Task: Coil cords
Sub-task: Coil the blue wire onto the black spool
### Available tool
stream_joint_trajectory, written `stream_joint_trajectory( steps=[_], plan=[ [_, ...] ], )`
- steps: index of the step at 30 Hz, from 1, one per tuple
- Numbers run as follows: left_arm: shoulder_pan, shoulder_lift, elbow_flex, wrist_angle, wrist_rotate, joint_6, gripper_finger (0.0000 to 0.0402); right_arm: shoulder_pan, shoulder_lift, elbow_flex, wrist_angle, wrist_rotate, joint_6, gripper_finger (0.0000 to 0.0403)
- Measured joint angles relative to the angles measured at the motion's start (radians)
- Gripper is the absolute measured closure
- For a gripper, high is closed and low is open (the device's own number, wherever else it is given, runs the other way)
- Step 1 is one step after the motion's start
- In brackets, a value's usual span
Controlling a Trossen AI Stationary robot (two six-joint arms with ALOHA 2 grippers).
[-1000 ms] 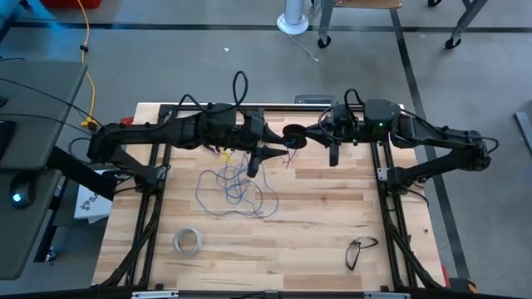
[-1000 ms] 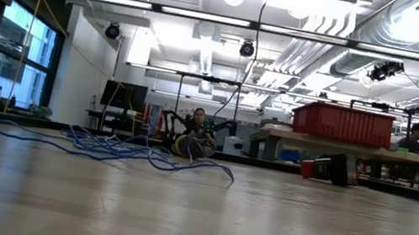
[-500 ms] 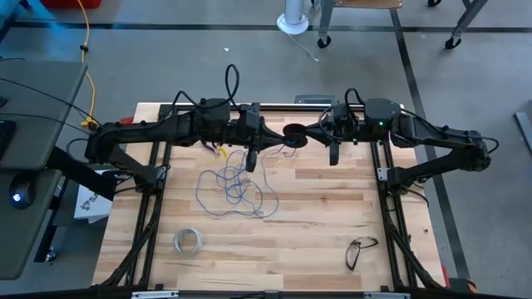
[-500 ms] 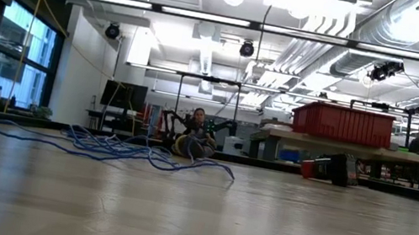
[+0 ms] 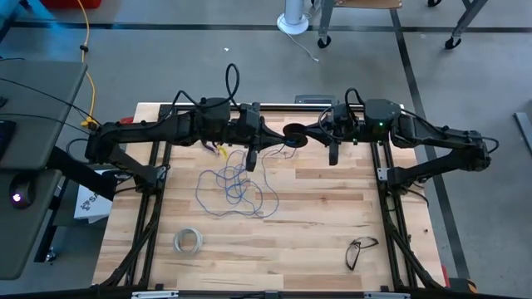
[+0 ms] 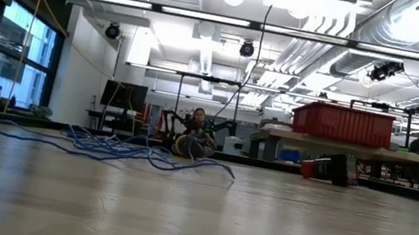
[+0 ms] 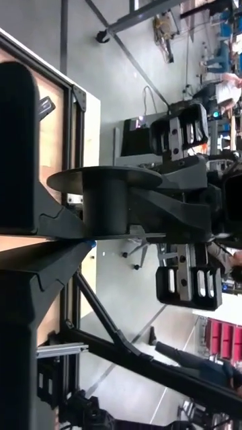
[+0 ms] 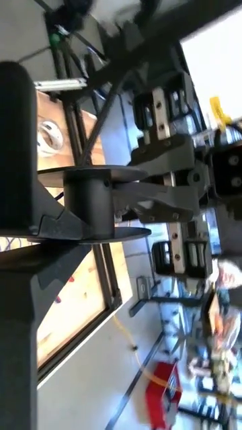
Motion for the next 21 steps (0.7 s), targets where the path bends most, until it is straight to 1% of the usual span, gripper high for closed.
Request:
stream_joint_trajectory(
  steps=[3,5,7,9,11,14,16,19,21],
  plan=[
    [0.009,-0.001,0.0,-0.002,0.0,-0.025,0.04,-0.002,-0.011,0.0,-0.017,0.062,0.079,0.0387],
    [0.011,-0.013,0.0,-0.021,-0.004,-0.028,0.04,-0.005,-0.032,0.011,-0.073,0.097,0.093,0.0367],
    [0.019,-0.031,0.0,-0.03,-0.001,-0.035,0.04,-0.006,-0.052,0.069,-0.166,0.176,0.061,0.0342],
    [0.029,-0.049,0.0,-0.034,0.0,-0.066,0.0401,-0.001,-0.071,0.149,-0.302,0.254,0.027,0.0317],
    [0.039,-0.06,0.008,-0.028,0.0,-0.117,0.0401,0.006,-0.078,0.242,-0.443,0.3,0.02,0.0294],
    [0.049,-0.06,0.069,-0.028,0.028,-0.172,0.0401,0.018,-0.078,0.346,-0.644,0.272,0.071,0.0276],
    [0.048,-0.062,0.119,-0.031,0.031,-0.177,0.0401,0.035,-0.084,0.357,-0.702,0.218,0.103,0.0275],
    [0.047,-0.064,0.185,-0.08,0.037,-0.161,0.0401,0.077,-0.101,0.284,-0.703,0.166,0.126,0.028],
    [0.047,-0.062,0.23,-0.133,0.042,-0.132,0.0401,0.106,-0.113,0.182,-0.62,0.163,0.123,0.0284]
  ],
)
